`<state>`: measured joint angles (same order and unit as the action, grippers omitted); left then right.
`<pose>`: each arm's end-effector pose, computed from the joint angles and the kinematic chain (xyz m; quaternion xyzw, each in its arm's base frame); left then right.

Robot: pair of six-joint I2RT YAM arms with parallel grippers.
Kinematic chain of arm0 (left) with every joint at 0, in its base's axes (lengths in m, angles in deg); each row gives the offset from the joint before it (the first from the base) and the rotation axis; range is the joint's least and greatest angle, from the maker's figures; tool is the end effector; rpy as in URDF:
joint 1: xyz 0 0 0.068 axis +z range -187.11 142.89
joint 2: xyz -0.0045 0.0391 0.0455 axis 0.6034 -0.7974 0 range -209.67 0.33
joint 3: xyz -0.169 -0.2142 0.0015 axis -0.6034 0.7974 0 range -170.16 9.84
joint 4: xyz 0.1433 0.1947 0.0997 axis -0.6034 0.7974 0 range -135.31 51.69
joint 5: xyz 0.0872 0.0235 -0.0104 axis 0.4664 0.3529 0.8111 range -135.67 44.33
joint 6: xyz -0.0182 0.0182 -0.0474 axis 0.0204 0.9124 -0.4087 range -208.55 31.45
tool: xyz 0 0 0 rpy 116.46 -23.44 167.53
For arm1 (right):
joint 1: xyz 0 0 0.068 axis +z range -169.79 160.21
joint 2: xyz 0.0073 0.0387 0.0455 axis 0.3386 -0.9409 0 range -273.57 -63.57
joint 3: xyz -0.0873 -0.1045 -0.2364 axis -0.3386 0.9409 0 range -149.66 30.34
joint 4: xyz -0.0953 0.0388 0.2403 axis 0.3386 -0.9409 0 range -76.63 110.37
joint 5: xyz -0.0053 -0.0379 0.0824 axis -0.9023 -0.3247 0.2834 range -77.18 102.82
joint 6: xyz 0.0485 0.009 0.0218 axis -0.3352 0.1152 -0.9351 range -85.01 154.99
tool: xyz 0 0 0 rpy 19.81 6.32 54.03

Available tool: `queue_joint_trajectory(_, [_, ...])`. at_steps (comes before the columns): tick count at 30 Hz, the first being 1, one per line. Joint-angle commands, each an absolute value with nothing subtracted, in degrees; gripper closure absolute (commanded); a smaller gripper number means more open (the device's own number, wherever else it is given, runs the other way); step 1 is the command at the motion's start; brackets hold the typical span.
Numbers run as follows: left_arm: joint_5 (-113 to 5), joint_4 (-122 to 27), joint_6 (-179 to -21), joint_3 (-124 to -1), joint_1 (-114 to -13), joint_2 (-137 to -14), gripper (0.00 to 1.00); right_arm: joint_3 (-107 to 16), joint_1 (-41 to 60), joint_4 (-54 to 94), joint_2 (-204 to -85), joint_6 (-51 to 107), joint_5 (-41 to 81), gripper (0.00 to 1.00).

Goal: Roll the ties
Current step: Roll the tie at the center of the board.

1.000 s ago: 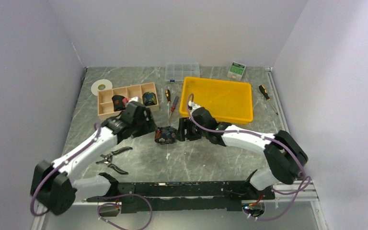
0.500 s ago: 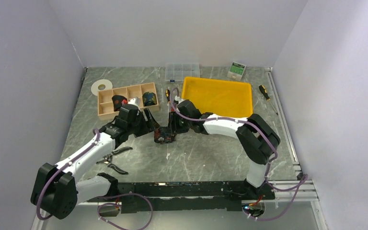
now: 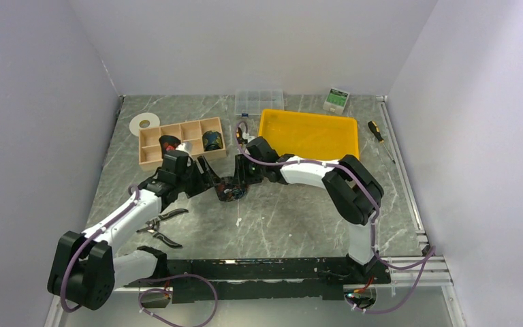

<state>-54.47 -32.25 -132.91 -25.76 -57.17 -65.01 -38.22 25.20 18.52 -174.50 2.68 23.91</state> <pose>0.2165 -0.0848 0.2098 -0.1622 0.8996 -0.2723 0.3003 0.2877 0.2974 0.1633 -0.1386 0.9072 0.3113 0.2467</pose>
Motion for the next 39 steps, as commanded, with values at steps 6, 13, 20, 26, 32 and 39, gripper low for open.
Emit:
queue_joint_trajectory(6, [-57.15, -35.89, -134.19, -23.64, -55.54, -64.56, 0.27, -38.67, 24.53, 18.45, -174.86, 2.75, 24.86, 0.47])
queue_joint_trajectory(13, [-55.45, -35.31, -135.15, -23.09, -55.31, -62.89, 0.27, -38.42, 24.17, 15.67, -167.63, 3.08, 23.17, 0.37])
queue_joint_trajectory(20, [-56.34, -38.57, -137.73, -20.19, -55.09, -60.91, 0.27, -37.62, 24.2, 14.76, -165.37, 4.15, 27.31, 0.37])
queue_joint_trajectory(26, [-58.55, -41.42, -140.43, -17.41, -54.53, -61.17, 0.27, -36.98, 24.57, 13.15, -164.92, 5.69, 25.78, 0.4])
queue_joint_trajectory(32, [-56.64, -38.58, -141.7, -15.59, -54.43, -54.11, 0.27, -29.02, 24.62, 16.42, -155.4, 7.09, 20.56, 0.4])
queue_joint_trajectory(39, [-49.15, -39.41, -147.49, -8.59, -54.45, -42.02, 0.24, -17.47, 25.23, 29.87, -147.32, 8.65, 16.2, 0.31])
